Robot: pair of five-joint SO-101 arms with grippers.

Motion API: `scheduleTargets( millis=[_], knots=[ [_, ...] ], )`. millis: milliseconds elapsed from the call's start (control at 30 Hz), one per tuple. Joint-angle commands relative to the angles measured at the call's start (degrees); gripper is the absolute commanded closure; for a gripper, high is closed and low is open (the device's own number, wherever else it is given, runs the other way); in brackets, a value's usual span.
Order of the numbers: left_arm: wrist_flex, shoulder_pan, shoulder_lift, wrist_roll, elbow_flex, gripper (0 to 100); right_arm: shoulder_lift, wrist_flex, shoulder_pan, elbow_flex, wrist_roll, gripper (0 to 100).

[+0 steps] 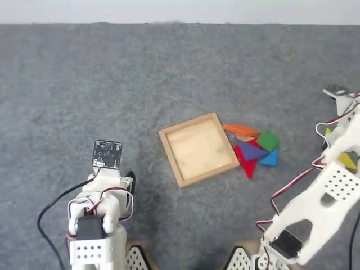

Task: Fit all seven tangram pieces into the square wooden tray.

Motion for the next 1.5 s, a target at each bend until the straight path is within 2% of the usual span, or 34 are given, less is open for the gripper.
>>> scheduleTargets(
  millis=[0, 233, 400, 533, 700, 833, 1000, 1300, 1467],
  knots=[
    [0.5, 0.0, -1.6, -0.4, -0.5, 85, -8.2, 2.1, 0.7, 1.8, 0.7, 65.3],
    [0.5, 0.0, -1.6, -0.4, -0.5, 85, -26.2, 0.2, 0.3, 18.6, 0.0, 65.5],
    [0.5, 0.0, -1.6, -0.4, -0.5, 85, -36.6, -17.2, 0.0, 40.3, -3.5, 65.3],
    [0.5, 0.0, -1.6, -0.4, -0.5, 85, -38.5, -28.4, -4.6, 54.0, -4.0, 65.2],
    [0.5, 0.0, -1.6, -0.4, -0.5, 85, -36.4, -30.5, -7.2, 51.8, -8.4, 65.2],
    [0.5, 0.0, -1.6, -0.4, -0.5, 85, -33.4, -29.6, -5.6, 45.6, -11.0, 65.1],
    [0.5, 0.0, -1.6, -0.4, -0.5, 85, -29.8, -25.5, -4.3, 40.1, -7.9, 60.2],
    [0.5, 0.0, -1.6, -0.4, -0.5, 85, -21.2, -25.5, -3.8, 34.4, -5.5, 60.1],
    [0.5, 0.0, -1.6, -0.4, -0.5, 85, -15.7, -25.3, -1.2, 29.4, -5.6, 60.1]
  ],
)
